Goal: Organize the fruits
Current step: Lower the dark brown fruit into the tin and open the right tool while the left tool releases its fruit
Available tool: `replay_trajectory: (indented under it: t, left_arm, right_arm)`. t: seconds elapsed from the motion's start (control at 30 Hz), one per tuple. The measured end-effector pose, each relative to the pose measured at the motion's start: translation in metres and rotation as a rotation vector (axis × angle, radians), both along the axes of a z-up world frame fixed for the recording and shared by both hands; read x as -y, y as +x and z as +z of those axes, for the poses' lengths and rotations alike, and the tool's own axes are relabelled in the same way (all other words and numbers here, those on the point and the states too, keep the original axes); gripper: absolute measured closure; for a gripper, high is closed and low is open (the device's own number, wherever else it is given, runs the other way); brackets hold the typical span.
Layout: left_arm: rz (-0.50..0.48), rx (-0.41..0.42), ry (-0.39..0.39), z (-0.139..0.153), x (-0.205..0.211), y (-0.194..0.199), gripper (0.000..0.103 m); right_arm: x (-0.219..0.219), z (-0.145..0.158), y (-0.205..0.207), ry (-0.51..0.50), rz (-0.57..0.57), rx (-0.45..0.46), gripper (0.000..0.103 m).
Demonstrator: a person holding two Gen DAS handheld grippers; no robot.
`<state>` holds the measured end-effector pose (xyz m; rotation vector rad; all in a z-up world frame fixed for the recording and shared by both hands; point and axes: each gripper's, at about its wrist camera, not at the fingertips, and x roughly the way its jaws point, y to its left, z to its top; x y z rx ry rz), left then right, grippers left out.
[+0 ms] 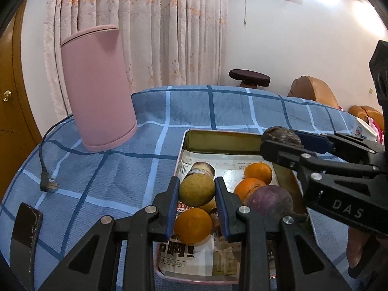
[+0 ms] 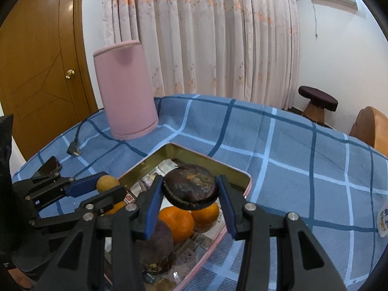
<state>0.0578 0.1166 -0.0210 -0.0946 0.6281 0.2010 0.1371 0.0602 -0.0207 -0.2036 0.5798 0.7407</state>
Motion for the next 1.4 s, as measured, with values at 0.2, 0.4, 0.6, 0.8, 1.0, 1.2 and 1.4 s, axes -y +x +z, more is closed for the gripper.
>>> replay_trajectory:
  t: [0.2, 0.4, 0.6, 0.8, 1.0, 1.2, 1.4]
  left_arm:
    - [-0.004, -0.008, -0.001, -0.004, -0.001, 0.003, 0.072]
    - [-0.009, -0.015, -0.004, -0.007, 0.000, 0.004, 0.072]
    - [-0.012, -0.022, -0.006, -0.009, 0.000, 0.007, 0.072]
    - [-0.017, -0.033, -0.010, -0.013, 0.001, 0.009, 0.072]
    - [-0.021, -0.039, -0.011, -0.015, 0.000, 0.010, 0.072]
    - [-0.028, -0.051, 0.001, -0.017, 0.003, 0.011, 0.072]
    - [-0.030, -0.055, -0.009, -0.016, 0.003, 0.008, 0.064]
  right_arm:
    - [-0.004, -0.006, 0.002, -0.013, -0.004, -0.019, 0.055]
    - [-0.007, -0.010, 0.005, -0.024, -0.015, -0.034, 0.055]
    - [-0.008, -0.016, 0.009, -0.035, -0.024, -0.063, 0.055]
    - [-0.006, -0.016, 0.007, -0.032, -0.021, -0.069, 0.055]
    - [-0.006, -0.015, 0.006, -0.030, -0.013, -0.071, 0.055]
    - [-0.007, -0.015, 0.005, -0.024, 0.001, -0.085, 0.047]
    - [-0.009, -0.012, -0.002, -0.022, 0.022, -0.075, 0.035]
